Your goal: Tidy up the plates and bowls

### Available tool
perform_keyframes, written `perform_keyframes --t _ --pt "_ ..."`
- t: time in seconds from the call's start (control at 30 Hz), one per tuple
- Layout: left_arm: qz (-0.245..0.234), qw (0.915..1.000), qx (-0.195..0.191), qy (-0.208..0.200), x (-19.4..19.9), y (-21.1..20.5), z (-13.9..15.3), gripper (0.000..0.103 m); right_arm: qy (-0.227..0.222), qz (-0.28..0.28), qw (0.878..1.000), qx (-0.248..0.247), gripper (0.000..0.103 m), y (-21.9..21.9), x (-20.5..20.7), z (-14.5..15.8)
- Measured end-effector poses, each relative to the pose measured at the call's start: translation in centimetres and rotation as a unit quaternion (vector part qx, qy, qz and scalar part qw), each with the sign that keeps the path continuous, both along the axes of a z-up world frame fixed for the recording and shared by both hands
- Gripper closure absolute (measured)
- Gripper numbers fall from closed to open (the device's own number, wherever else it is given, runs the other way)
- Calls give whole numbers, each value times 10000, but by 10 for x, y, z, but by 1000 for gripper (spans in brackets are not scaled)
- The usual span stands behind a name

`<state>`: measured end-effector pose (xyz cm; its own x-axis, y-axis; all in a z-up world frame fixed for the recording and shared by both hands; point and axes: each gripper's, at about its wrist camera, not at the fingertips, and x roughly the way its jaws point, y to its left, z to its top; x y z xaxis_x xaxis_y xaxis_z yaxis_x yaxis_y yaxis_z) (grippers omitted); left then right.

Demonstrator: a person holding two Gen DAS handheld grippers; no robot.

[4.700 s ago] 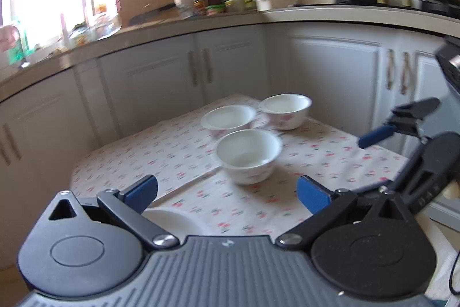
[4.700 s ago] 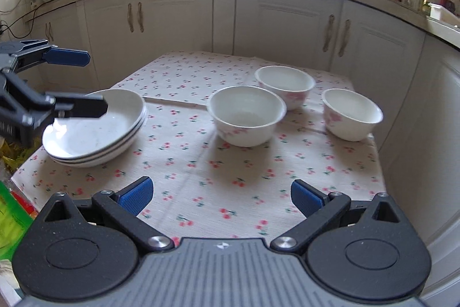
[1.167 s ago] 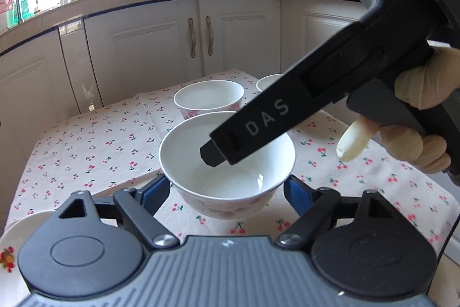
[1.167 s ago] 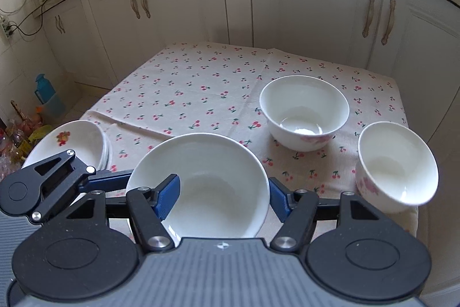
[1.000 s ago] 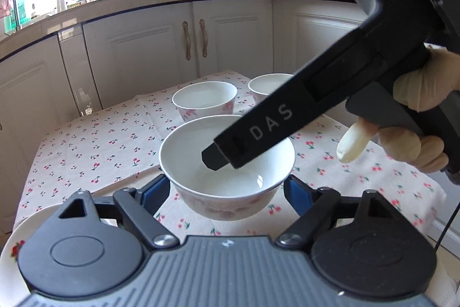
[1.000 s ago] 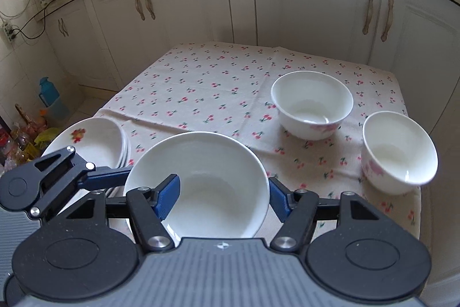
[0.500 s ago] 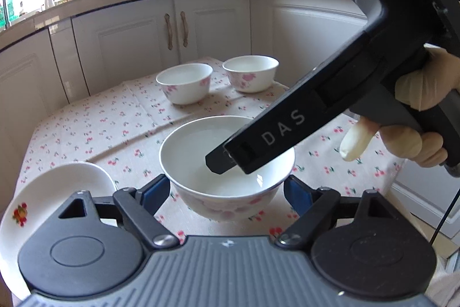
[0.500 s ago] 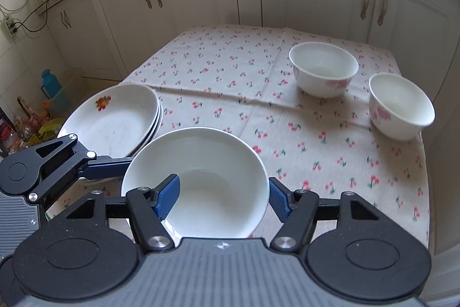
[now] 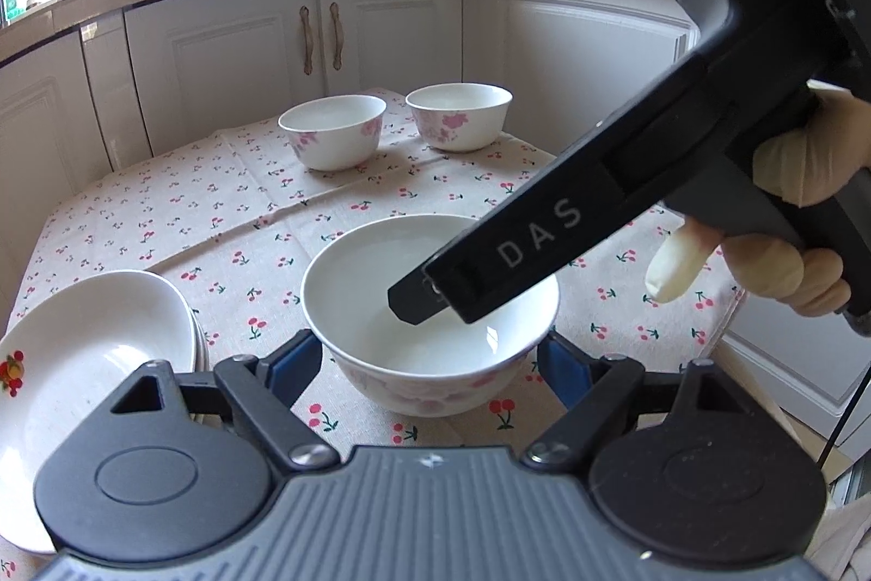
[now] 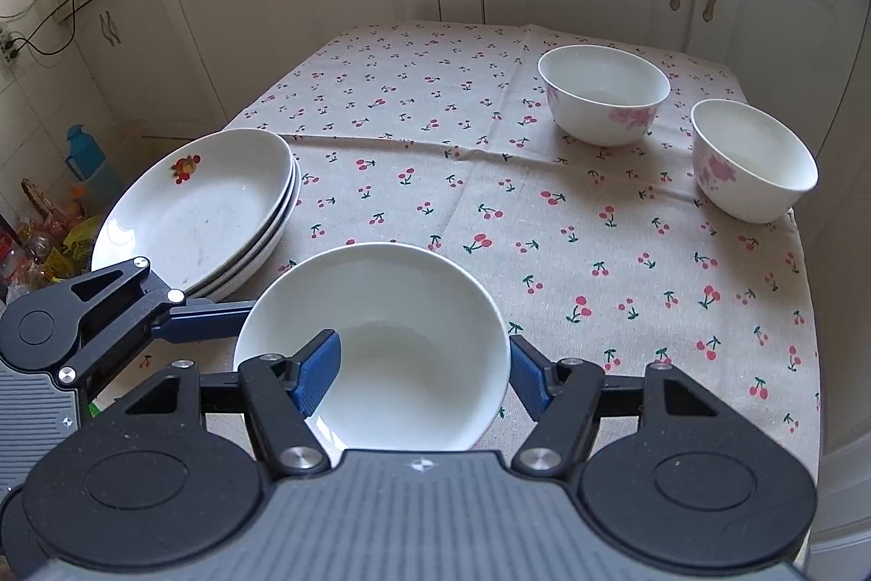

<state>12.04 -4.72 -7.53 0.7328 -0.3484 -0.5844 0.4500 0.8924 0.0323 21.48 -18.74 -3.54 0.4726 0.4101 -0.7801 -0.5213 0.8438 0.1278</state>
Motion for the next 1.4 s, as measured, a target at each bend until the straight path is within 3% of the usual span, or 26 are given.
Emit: perform_keyframes --t 0.63,0.73,0.8,0.87,0.97,1.4 --pt "18 9999 -119 82 4 2 -3 16 20 12 10000 14 28 1 4 -5" --pt "-76 9997 -224 104 3 4 -3 9 56 32 9999 131 22 -1 3 -5" --pt "-128 9995 -295 58 1 6 -3 3 29 52 9997 241 5 -2 3 -5" --pt "-117 9997 -229 -63 -1 5 -1 2 -134 -18 9997 197 1 -2 0 -4" --pt "-137 9997 -23 -212 -5 3 1 1 -186 -76 9996 219 1 -4 0 -3" --pt "-246 9993 -106 -265 -15 16 17 1 -736 -650 9946 346 0 -28 -21 15"
